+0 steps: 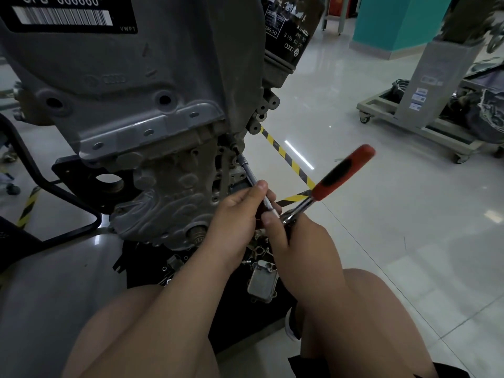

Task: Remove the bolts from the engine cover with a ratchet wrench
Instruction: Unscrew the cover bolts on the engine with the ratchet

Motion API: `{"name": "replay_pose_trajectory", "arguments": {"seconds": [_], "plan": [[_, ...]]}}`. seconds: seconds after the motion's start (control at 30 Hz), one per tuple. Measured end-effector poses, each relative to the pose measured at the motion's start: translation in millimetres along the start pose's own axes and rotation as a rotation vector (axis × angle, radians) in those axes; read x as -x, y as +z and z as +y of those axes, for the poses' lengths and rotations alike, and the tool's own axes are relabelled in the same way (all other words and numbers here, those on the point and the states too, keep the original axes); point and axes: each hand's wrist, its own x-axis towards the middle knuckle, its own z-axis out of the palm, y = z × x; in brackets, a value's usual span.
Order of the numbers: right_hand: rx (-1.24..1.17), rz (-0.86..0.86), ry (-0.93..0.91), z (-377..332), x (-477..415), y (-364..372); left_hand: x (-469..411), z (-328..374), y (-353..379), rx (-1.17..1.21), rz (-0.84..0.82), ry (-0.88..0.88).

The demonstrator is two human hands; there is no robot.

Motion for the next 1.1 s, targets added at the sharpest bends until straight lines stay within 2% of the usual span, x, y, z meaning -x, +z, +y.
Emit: {"name": "replay_pose_trajectory", "arguments": {"seconds": [0.07, 0.17, 0.3, 0.43, 0.5, 0.7, 0.9, 1.1], "plan": [[0.142, 0.022, -0.079, 1.6, 0.4, 1.3, 0.9, 1.2, -0.4, 0.03, -0.029, -0.002], [0.038, 0.031, -0.055, 3.2, 1.1, 4.1, 1.2, 0.9, -0.3, 0.014, -0.03, 0.006], [-0.419, 0.004, 0.089, 0.6, 1.4, 5.8, 1.1, 1.7, 2.9, -0.017, -0.02, 0.031], [-1.017, -0.181, 0.434, -10.4, 1.3, 4.4, -0.5, 1.4, 3.8, -0.021, -0.03, 0.015], [-1.281, -0.284, 0.541, -13.8, 0.2, 3.4, -1.2, 0.7, 4.7, -0.013, -0.031, 0.002], [-1.673, -0.537, 0.725, -17.7, 3.1, -2.3, -0.7, -0.2, 6.0, 0.018, 0.011, -0.003], [-1.865, -0.708, 0.748, -20.1, 7.5, -0.6, 2.8, 3.8, 6.2, 0.094, 0.022, 0.003], [-1.789, -0.664, 0.715, -20.7, 5.5, -0.5, 2.9, 2.0, 4.1, 0.041, 0.035, 0.024]]}}
